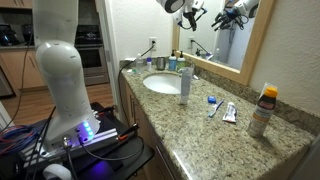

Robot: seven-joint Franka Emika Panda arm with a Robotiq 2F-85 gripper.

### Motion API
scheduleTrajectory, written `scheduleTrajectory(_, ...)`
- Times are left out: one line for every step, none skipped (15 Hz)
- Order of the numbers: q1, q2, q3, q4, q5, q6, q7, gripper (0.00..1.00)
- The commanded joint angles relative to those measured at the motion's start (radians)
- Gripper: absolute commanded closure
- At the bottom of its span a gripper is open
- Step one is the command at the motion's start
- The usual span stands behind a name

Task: Open the tap

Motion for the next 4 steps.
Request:
scheduleTrajectory(0.01, -0.044, -0.016, -0.006, -0.016, -0.053, -0.008, 0.5)
scheduleTrajectory(0.012, -0.083, -0.028, -0.019, -0.029, -0.099, -0.009, 0.41)
scheduleTrajectory(0.013, -0.11, -0.035, -0.033, -0.035, -0.121, -0.011, 0.35)
scheduleTrajectory(0.013, -0.122, -0.038, -0.045, -0.037, -0.124, -0.015, 0.33)
